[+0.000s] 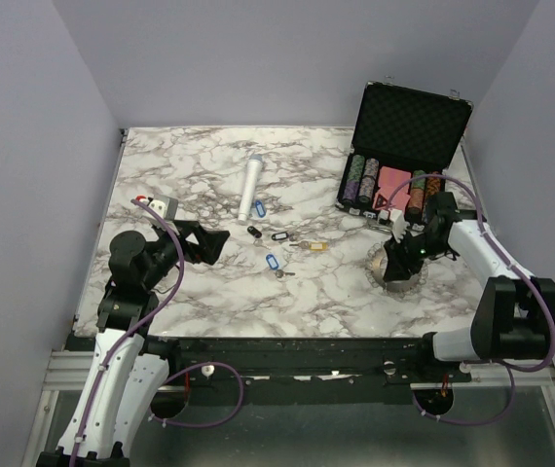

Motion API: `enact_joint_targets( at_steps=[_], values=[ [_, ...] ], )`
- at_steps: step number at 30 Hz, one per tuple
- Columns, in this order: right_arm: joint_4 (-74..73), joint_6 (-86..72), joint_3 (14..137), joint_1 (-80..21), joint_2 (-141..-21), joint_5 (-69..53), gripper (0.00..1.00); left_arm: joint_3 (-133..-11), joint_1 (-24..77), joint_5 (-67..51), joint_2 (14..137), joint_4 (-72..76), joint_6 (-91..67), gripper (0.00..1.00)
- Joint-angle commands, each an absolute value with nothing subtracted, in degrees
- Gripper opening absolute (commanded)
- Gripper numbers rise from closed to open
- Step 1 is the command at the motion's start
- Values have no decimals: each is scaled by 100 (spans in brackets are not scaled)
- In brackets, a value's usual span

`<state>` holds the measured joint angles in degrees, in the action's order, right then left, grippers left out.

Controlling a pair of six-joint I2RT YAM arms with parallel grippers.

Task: Put the keys on the keyring

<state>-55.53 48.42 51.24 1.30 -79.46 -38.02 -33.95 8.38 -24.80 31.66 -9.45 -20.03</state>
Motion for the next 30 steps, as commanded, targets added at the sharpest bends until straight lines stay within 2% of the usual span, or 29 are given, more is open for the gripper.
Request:
enact_joint_targets(
  at_steps=[1,9,12,15,20,24,28,30],
  values=[
    [-5353,4702,5194,-236,-7761,-3735,44,-3498,853,-2654,3208,-932,-2057,99],
    [-4932,4896,5721,-1413,-7945,-4192,46,-3507,853,-2839,3471,-949,-2153,99],
    [-4353,4476,5932,-1958,-8112,-4175,47,-3551,879,-2830,3603,-1054,-2118,99],
    [-3798,3878,6248,-2372,-8550,-4000,47,-3577,940,-2734,3656,-1204,-2031,99],
    [-3612,3507,7100,-2479,-9482,-4139,48,-3586,984,-2584,3700,-1283,-1916,99],
    [-3893,4093,7689,-2470,-10202,-4219,50,-3630,976,-2601,3779,-1301,-1890,99],
    [-4551,5577,8138,-2487,-10722,-4219,53,-3683,976,-2654,3823,-1336,-1863,99],
    [-4570,6184,8156,-2479,-10845,-4227,57,-3700,976,-2637,3797,-1353,-1854,99]
  ],
)
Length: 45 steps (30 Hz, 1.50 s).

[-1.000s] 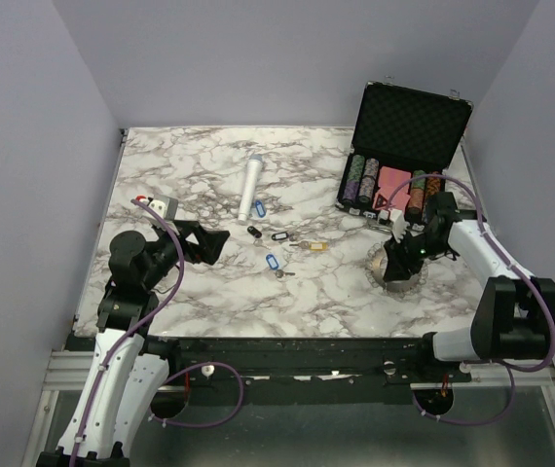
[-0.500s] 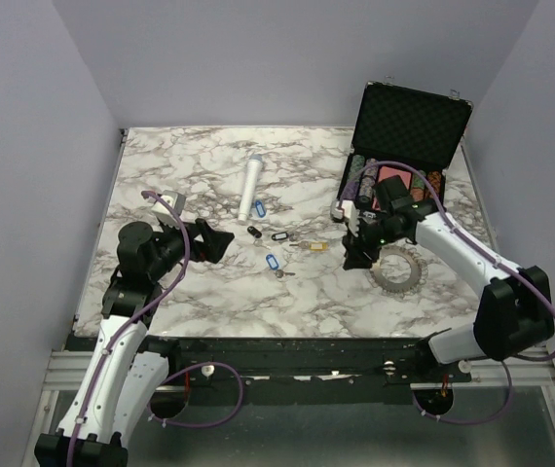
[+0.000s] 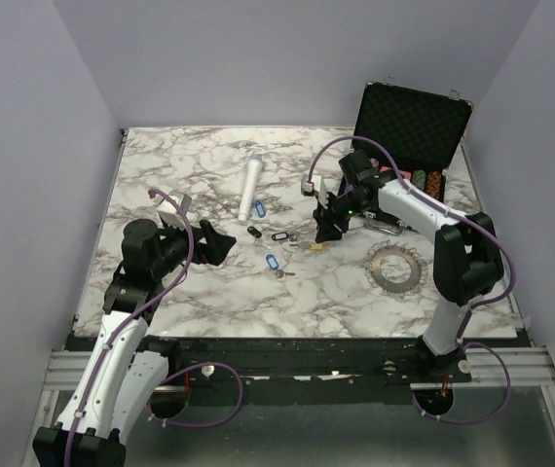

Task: Put the keys on the keyring

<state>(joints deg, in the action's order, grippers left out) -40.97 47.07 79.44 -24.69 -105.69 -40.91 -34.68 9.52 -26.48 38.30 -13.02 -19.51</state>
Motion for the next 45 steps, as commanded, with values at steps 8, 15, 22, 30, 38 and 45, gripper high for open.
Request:
enact_joint_targets(
  at_steps=[8,15,22,30,38,45],
  values=[
    [-4614,7312,8340,-2496,-11451,-4201,61,-3718,958,-2698,3727,-1327,-1828,99],
    [-4342,7067,8464,-2531,-11751,-4263,54,-3727,949,-2768,3709,-1318,-1846,99],
    [-4298,6961,8429,-2645,-11804,-4403,48,-3744,949,-2812,3709,-1301,-1854,99],
    [-4263,6768,8534,-2690,-11953,-4351,41,-3735,949,-2821,3700,-1301,-1854,99],
    [-4263,6653,8587,-2716,-11971,-4403,31,-3727,941,-2830,3700,-1292,-1863,99],
    [-4289,6627,8587,-2751,-12041,-4395,23,-3727,940,-2839,3691,-1292,-1854,99]
  ],
)
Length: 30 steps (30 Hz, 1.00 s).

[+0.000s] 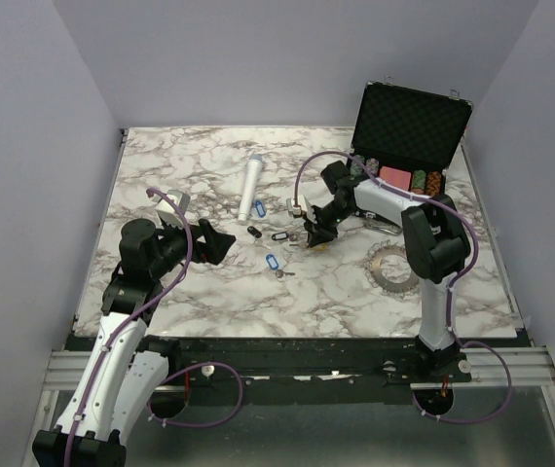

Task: Put the keys on the keyring

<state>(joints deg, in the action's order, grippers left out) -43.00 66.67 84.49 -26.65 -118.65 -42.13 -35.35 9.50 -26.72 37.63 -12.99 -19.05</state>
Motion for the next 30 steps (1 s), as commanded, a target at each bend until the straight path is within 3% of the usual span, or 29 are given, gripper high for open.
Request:
enact_joint_targets(
  at_steps=[1,6,8,13,15,19,25,30],
  values=[
    [-4289,6627,8596,-2751,-12041,-4386,22,-3727,940,-2839,3700,-1292,-1854,99],
    [-4289,6592,8622,-2768,-12059,-4377,15,-3735,940,-2856,3700,-1301,-1854,99],
    [-4272,6557,8605,-2760,-12050,-4377,0,-3727,940,-2883,3700,-1292,-1854,99],
    [-4420,6513,8613,-2769,-11761,-4491,0,-3692,940,-3137,3648,-1135,-1854,99],
    [-4604,6477,8605,-2769,-11489,-4535,0,-3595,940,-3618,3595,-872,-1837,94],
    [-5850,7652,8350,-2769,-10716,-5087,0,-3253,1115,-4376,3236,-72,-1863,90],
    [-7812,9945,7640,-2768,-9564,-5721,0,-2541,2537,-4501,2409,1159,-1662,79],
    [-8094,10643,6742,-2769,-8518,-6187,0,-2408,4338,-3317,2355,1398,-1205,63]
  ],
)
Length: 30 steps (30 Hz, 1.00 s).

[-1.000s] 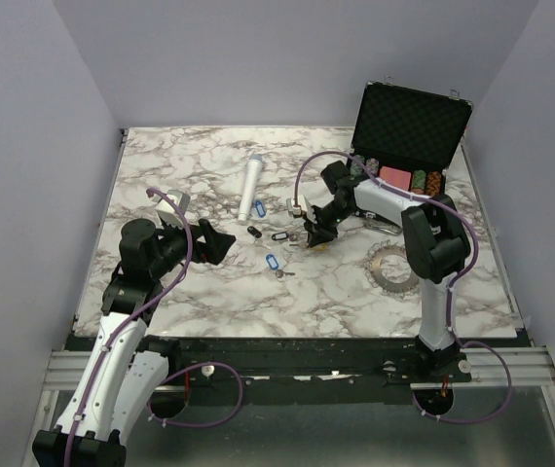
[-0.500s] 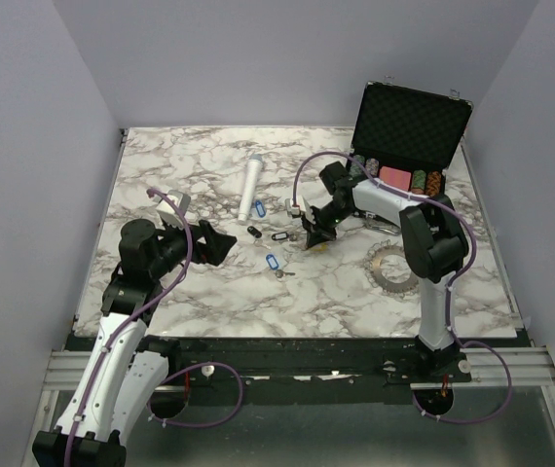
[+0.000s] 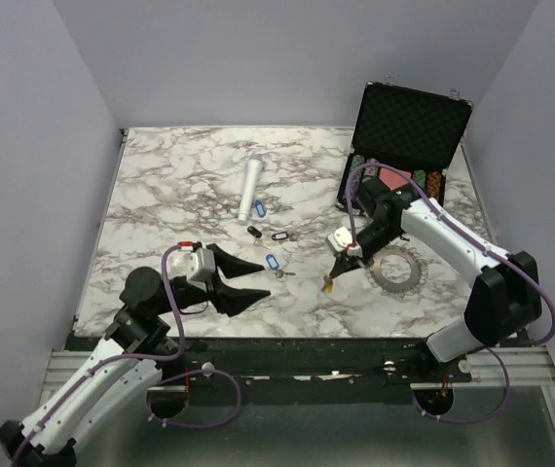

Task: Put the keys on the keyring

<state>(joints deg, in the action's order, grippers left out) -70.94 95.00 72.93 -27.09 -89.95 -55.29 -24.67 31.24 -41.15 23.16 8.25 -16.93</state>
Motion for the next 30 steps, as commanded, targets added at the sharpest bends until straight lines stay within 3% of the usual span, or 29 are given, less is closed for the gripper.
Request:
enact_joint_targets(
  at_steps=[1,7,11,22,30],
  values=[
    [-8086,10670,6611,-2760,-8334,-6248,0,-2417,4672,-2948,2451,1397,-1108,60],
    [-7945,10652,6144,-2769,-7603,-6425,0,-2531,6677,-1154,3803,1695,-256,47],
    [-7910,10731,5924,-2777,-7401,-6547,0,-2619,7338,-484,4902,2318,-97,44],
    [-7831,10863,5625,-2777,-7356,-6618,0,-2646,7752,237,6108,3357,-61,41],
    [-7743,10653,5643,-2760,-7339,-6680,0,-2680,7805,606,6495,3612,-211,31]
  ],
)
